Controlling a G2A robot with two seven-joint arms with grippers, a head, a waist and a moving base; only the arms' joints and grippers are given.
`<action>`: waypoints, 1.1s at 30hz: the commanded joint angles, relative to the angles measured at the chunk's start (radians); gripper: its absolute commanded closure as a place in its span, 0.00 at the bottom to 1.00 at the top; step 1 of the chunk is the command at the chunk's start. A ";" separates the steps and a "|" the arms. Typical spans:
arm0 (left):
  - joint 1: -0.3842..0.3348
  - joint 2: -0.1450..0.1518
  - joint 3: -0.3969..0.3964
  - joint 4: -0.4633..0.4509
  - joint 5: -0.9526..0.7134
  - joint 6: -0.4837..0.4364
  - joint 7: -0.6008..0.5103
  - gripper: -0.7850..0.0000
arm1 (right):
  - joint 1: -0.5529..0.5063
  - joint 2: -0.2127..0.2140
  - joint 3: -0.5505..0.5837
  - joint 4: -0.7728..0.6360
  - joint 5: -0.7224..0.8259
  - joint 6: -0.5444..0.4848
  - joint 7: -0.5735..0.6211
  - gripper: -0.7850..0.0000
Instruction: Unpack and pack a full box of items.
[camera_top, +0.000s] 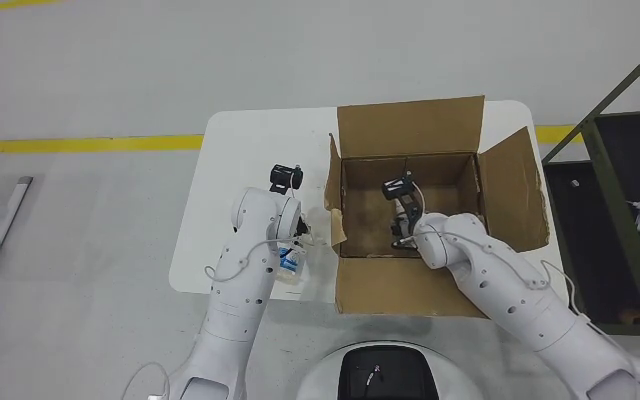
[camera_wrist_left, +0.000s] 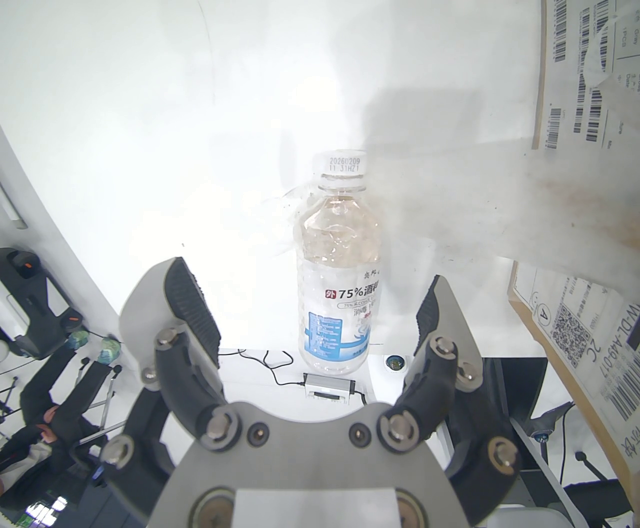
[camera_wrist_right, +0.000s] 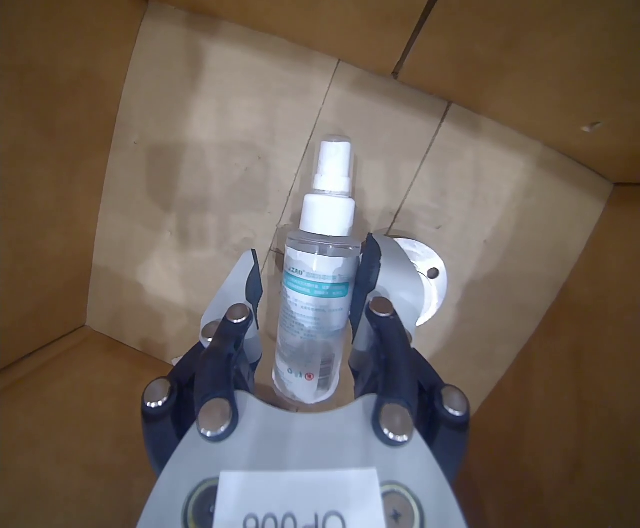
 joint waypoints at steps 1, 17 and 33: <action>0.000 0.000 0.000 0.000 0.000 0.000 0.000 0.00 | 0.004 -0.004 -0.003 0.011 0.001 -0.008 0.000 0.50; 0.000 0.000 0.000 0.000 0.000 0.000 0.000 0.00 | 0.025 -0.030 -0.016 0.055 -0.014 -0.055 0.023 0.56; 0.000 0.000 0.000 0.000 0.000 0.000 0.000 0.00 | 0.013 -0.042 0.002 0.026 -0.072 -0.055 0.032 1.00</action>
